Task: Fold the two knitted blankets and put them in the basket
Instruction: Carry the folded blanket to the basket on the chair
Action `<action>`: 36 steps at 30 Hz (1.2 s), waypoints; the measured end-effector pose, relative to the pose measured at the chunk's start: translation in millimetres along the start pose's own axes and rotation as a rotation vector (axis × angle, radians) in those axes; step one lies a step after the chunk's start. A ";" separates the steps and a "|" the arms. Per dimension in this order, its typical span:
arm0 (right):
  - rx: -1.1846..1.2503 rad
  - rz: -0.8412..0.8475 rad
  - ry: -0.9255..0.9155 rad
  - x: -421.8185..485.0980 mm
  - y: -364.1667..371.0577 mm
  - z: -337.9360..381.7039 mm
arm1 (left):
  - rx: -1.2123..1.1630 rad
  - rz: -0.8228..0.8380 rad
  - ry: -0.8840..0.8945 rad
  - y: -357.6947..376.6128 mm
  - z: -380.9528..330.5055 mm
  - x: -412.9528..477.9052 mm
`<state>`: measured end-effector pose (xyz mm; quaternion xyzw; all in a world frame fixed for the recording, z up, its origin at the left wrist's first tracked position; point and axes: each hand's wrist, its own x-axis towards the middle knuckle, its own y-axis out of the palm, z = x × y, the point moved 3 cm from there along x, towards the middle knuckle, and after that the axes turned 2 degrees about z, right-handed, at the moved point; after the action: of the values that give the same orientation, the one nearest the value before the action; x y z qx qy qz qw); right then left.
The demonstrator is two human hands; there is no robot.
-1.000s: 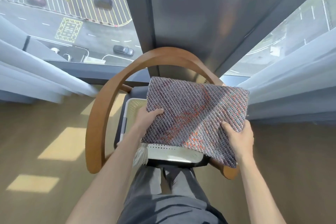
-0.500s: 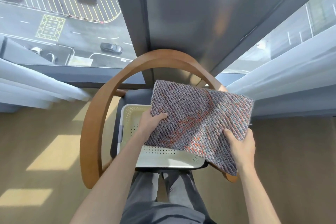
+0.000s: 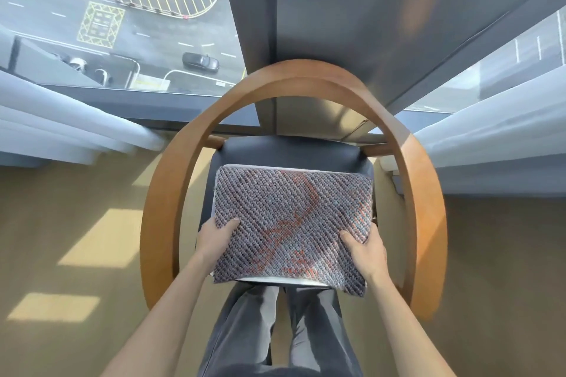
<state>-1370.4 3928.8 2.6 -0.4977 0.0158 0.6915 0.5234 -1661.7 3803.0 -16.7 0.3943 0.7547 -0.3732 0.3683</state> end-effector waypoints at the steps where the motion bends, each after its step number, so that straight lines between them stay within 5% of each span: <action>1: -0.030 -0.005 0.016 3.8 2.1 0.7 | 0.019 -0.005 0.011 -0.9 1.2 2.0; 7: -0.363 -0.067 0.030 7.3 -3.3 14.5 | 0.286 -0.166 0.105 3.2 -6.5 4.3; 11: -0.543 -0.379 -0.362 -9.4 -3.7 25.3 | 0.520 -0.421 0.295 11.3 -19.4 -12.6; 13: -0.582 -0.401 -0.614 -11.9 11.1 27.9 | 0.697 -0.525 0.513 24.9 -26.7 -20.2; 16: -0.673 -0.276 -0.747 3.7 37.6 19.8 | 0.912 -0.415 0.790 60.5 -24.6 -19.9; 23: -0.920 0.034 -0.504 69.9 80.7 -26.4 | 1.233 -0.180 0.597 88.8 30.8 44.0; 29: -0.978 0.004 -0.487 78.8 91.9 -25.0 | 1.361 -0.114 0.595 79.6 41.7 70.1; 32: -0.946 -0.114 -0.567 63.3 104.0 -5.0 | 1.264 -0.158 0.750 98.2 26.7 55.5; 36: -0.978 0.037 -0.752 77.5 130.4 7.1 | 1.260 -0.076 0.807 123.0 15.0 65.5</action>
<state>-1468.3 3928.7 -113.6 -0.4016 -0.4804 0.7557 0.1922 -1578.1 3861.7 -112.7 0.6105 0.4877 -0.5735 -0.2459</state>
